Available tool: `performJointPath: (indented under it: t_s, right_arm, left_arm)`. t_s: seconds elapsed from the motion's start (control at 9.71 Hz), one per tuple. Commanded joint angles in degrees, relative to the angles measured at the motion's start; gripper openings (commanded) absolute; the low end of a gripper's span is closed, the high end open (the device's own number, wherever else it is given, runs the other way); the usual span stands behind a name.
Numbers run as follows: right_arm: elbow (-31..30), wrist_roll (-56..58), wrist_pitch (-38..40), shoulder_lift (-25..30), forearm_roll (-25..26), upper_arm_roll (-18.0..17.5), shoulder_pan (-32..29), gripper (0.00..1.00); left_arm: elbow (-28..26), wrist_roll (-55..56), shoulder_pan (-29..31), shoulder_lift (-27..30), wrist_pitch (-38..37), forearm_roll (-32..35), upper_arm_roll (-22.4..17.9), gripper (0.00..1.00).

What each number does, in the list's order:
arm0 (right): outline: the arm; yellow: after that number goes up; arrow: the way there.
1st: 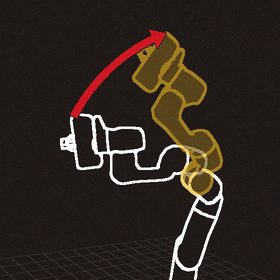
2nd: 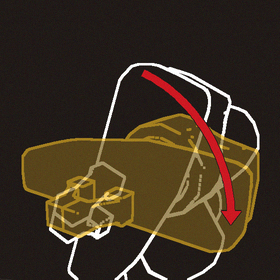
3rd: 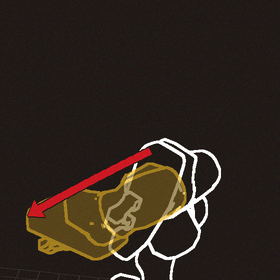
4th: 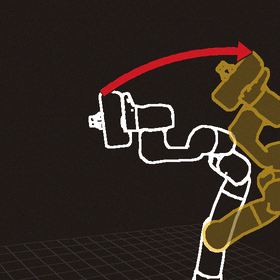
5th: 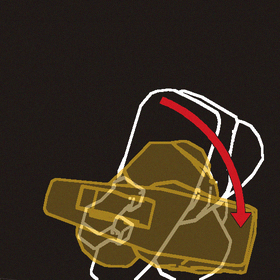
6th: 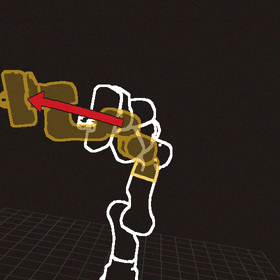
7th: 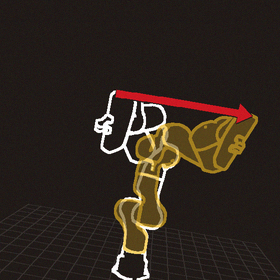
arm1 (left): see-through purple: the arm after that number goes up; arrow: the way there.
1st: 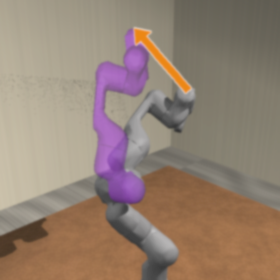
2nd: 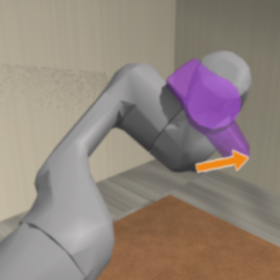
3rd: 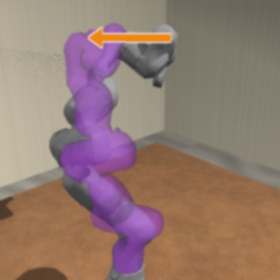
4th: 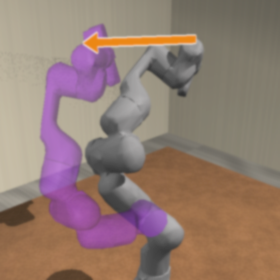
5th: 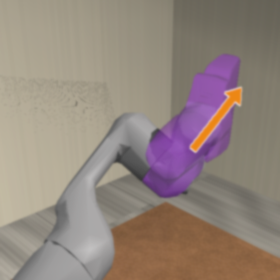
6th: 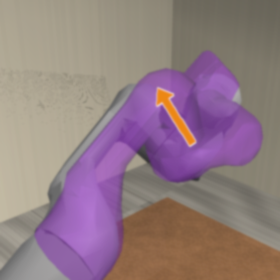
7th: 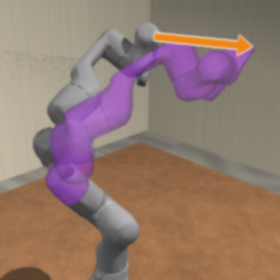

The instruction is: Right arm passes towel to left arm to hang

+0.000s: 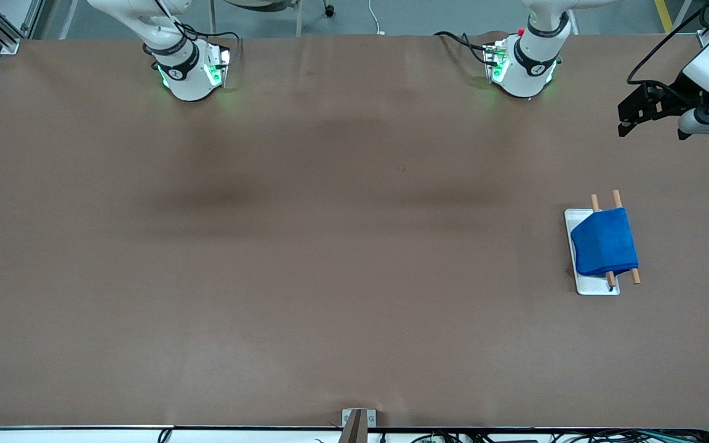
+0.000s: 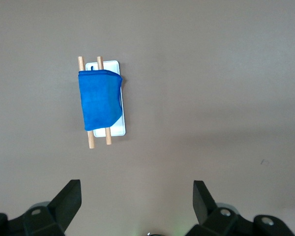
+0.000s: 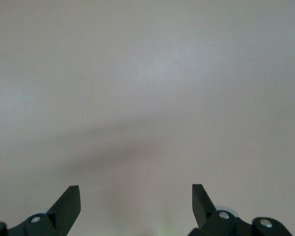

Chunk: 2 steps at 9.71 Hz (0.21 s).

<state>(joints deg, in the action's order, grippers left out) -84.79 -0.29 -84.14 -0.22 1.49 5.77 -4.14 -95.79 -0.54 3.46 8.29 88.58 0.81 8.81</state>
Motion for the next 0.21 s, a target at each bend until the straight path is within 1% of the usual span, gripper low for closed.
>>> performJointPath:
  t_s: [0.0, 0.1]
  right_arm:
    - [-1.6, -0.86, -0.24, 1.45, 0.36, -0.23, -0.08, 1.0]
    - [-1.6, -0.86, -0.24, 1.45, 0.36, -0.14, -0.17, 1.0]
  left_arm:
    - [2.44, 0.89, -0.38, -3.01, -1.12, -0.11, -0.37, 1.0]
    - [3.58, 0.89, -0.47, -3.8, -1.22, 0.24, -0.37, 1.0]
